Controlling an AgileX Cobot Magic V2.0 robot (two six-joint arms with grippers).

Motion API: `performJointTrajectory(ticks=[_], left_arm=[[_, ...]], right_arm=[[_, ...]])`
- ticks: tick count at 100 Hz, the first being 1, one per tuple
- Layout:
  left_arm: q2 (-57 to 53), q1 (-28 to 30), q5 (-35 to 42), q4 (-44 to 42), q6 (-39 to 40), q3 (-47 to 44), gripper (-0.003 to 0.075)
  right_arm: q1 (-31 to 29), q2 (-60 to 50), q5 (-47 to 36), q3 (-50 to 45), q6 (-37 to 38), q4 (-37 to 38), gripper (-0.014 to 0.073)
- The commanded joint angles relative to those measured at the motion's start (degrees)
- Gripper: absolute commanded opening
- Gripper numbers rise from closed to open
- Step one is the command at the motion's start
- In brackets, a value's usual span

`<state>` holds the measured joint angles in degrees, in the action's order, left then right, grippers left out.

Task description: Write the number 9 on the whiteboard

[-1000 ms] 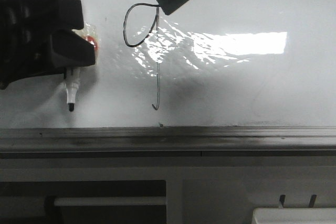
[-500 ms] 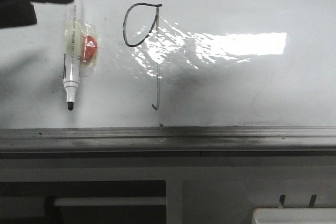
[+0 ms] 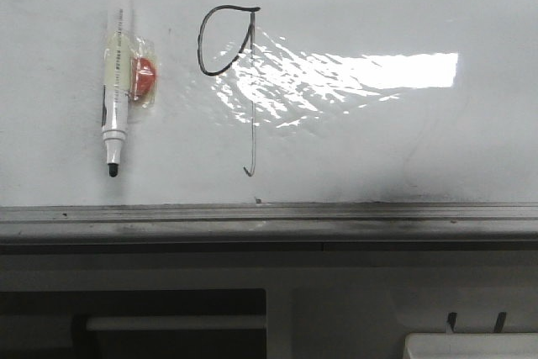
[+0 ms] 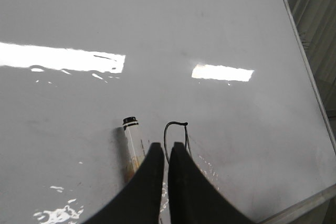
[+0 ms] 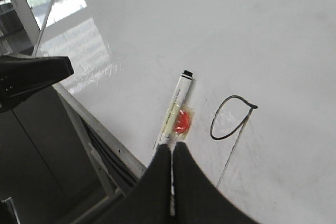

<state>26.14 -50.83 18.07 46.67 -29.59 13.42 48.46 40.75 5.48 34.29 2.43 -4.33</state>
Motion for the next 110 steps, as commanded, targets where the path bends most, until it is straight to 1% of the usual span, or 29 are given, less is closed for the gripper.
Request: performJointTrajectory(ticks=[1,19,31,40,56,102,110], left_arm=[[-4.11,-0.01,2.18,-2.49,-0.27,-1.75,-0.0020],[-12.45,-0.01,-0.06,-2.49,-0.53,-7.93,-0.0020],[-16.00,-0.01,-2.17,-2.49,-0.53,-9.30,-0.0020],[-17.11,-0.01,-2.07,-2.49,-0.53,-9.30,-0.0020],[-17.11,-0.01,-2.07,-2.49,-0.53,-9.30,-0.0020],[-17.11,-0.01,-2.07,-2.36,-0.53,-9.30,-0.0020],[-17.11,-0.01,0.74,-2.36,-0.98,-9.30,-0.0020]], right_arm=[[0.02,-4.99,-10.10,-4.25,-0.30,0.98,-0.0069],[0.02,-14.84,-11.02,-14.80,-0.30,0.98,-0.0069],[0.02,-19.76,-11.13,-18.97,-0.30,0.73,-0.0069],[0.02,-21.59,-10.58,-20.64,-0.30,-0.26,-0.0069],[0.02,-21.73,-10.06,-22.43,-0.30,-1.11,-0.0069],[0.02,-21.73,-9.81,-22.43,-0.30,-1.11,-0.0069],[0.02,-21.73,-9.81,-22.43,-0.30,-1.11,-0.0069]])
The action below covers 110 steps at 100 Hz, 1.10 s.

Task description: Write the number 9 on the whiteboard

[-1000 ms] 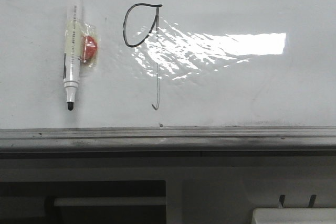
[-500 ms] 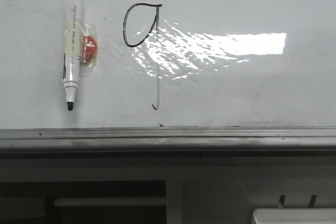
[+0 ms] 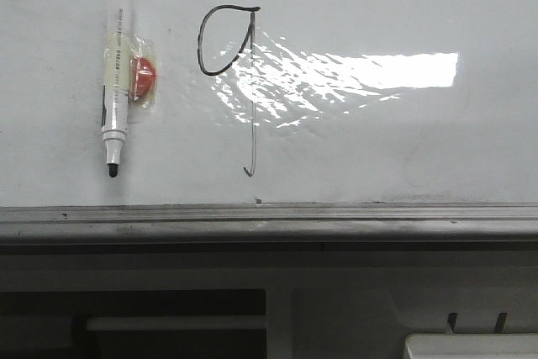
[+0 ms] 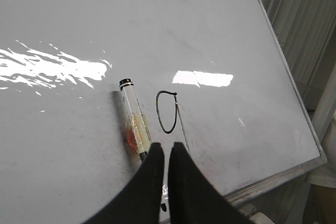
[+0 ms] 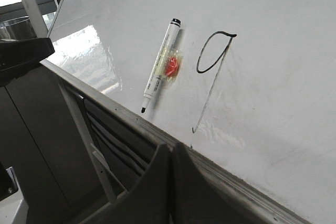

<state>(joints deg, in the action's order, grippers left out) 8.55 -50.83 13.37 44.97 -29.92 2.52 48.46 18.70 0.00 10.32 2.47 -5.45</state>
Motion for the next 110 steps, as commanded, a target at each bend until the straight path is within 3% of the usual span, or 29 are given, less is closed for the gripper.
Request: performJointTrajectory(ticks=[1,19,38,56,70,93,110], left_arm=[[0.48,-0.01,5.83,-0.67,-0.77,1.59,-0.0020],[0.48,-0.01,20.17,-2.20,-0.74,0.52,-0.0020],[0.48,1.47,23.44,-10.66,-0.74,-1.18,-0.0020],[0.48,10.87,23.44,-31.92,-0.74,-3.63,-0.0020],[0.48,19.87,23.33,-34.42,1.18,-5.09,-0.0020],[-3.33,33.07,18.10,-38.69,13.98,-5.09,-0.0020],[-10.36,41.64,1.10,-40.27,21.96,-5.09,-0.0020]], right_arm=[[0.02,0.32,-4.33,1.54,-0.34,0.01,-0.0069],[0.02,0.32,-4.33,1.54,-0.34,0.01,-0.0069],[0.02,0.32,-4.33,1.54,-0.34,0.01,-0.0069],[0.02,0.32,-4.33,1.54,-0.34,0.01,-0.0069],[0.02,0.32,-4.33,1.54,-0.34,0.01,-0.0069],[0.02,0.32,-4.33,1.54,-0.34,0.01,-0.0069],[0.02,0.32,-4.33,1.54,-0.34,0.01,-0.0069]])
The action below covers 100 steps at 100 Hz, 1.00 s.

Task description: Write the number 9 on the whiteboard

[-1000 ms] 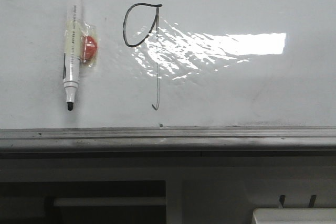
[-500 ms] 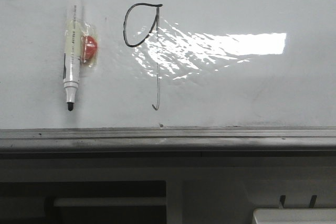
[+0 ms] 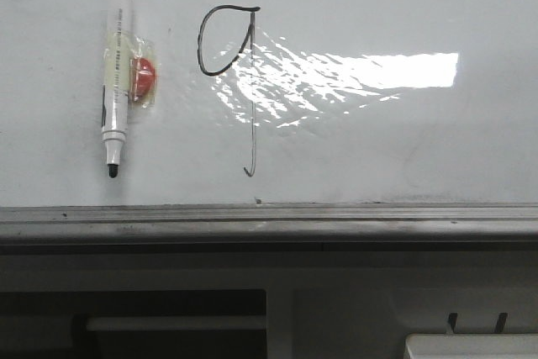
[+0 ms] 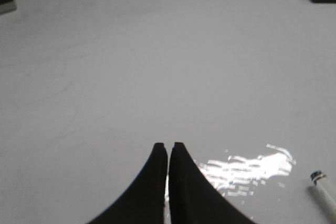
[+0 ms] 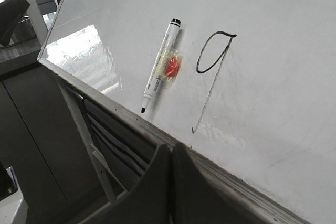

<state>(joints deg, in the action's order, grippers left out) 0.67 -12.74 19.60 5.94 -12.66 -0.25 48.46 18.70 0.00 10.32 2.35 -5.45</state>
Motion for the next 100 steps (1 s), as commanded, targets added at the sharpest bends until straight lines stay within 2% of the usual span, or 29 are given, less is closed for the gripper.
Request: performJointTrajectory(ticks=[1,17,34,63,100], left_arm=[[-2.69,4.16,-5.83,-1.28,4.93,-2.31,-0.0020],[-2.55,8.80,-15.10,-2.67,8.17,-2.31,-0.0020],[-2.55,9.23,-25.09,-5.13,11.90,-2.36,-0.0020],[-2.55,9.23,-35.57,-8.30,14.37,-2.44,-0.0020],[-2.55,9.23,-35.71,-7.97,14.62,-2.44,-0.0020]], right_arm=[[0.02,0.32,-4.33,1.54,-0.21,0.01,-0.0069],[0.02,0.32,-4.23,1.54,-0.21,0.01,-0.0069],[0.02,0.32,-4.23,1.54,-0.21,0.01,-0.0069],[0.02,0.32,-4.32,1.54,-0.21,0.01,-0.0069],[0.02,0.32,-4.32,1.54,-0.21,0.01,-0.0069]])
